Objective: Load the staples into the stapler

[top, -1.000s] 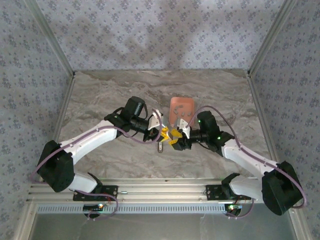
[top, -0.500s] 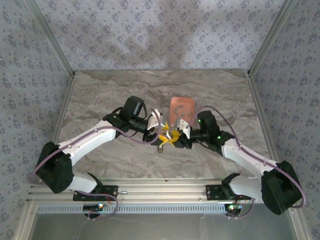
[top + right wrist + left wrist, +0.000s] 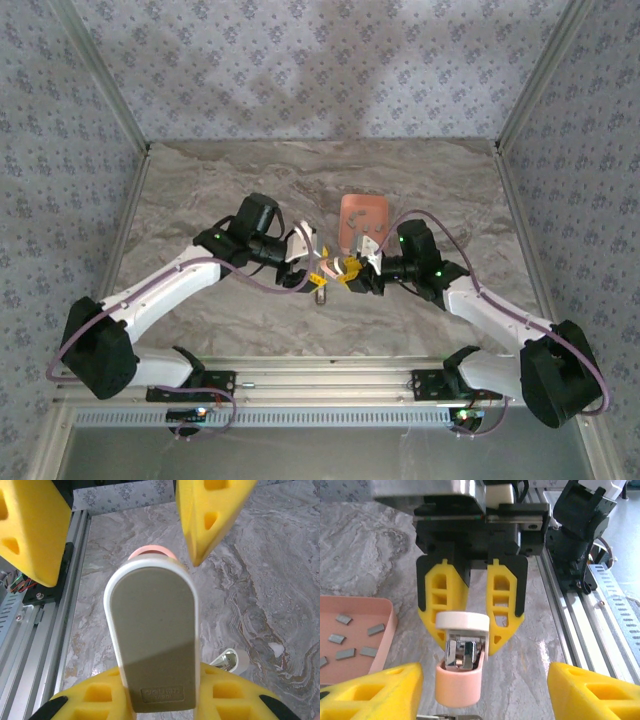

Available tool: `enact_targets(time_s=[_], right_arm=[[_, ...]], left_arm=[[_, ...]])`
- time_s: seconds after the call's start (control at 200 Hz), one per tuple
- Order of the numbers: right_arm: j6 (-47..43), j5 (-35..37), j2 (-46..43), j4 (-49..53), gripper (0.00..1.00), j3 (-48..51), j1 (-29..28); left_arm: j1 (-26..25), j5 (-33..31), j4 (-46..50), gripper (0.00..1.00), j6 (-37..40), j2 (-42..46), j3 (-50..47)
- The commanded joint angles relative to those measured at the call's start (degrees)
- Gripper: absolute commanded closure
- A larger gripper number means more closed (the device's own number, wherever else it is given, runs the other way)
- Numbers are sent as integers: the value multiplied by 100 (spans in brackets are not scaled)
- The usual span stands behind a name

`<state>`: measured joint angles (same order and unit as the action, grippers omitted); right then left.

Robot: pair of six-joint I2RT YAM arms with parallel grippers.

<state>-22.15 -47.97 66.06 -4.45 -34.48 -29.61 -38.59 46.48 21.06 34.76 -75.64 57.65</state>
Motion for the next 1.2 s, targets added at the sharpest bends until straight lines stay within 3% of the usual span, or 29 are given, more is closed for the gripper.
enact_targets(time_s=[0.0,0.945,1.194], right_arm=[[-108,-187,21,-170,82,33,-18],[-192,-187,179,-284,82,10,-148],[-207,-187,171,-289,83,20,-152]], left_arm=[[-10,-2,315,35,261,-105,176],[-204,307,177,44,353,-499,353],[-208,341,157,51,311,-566,371]])
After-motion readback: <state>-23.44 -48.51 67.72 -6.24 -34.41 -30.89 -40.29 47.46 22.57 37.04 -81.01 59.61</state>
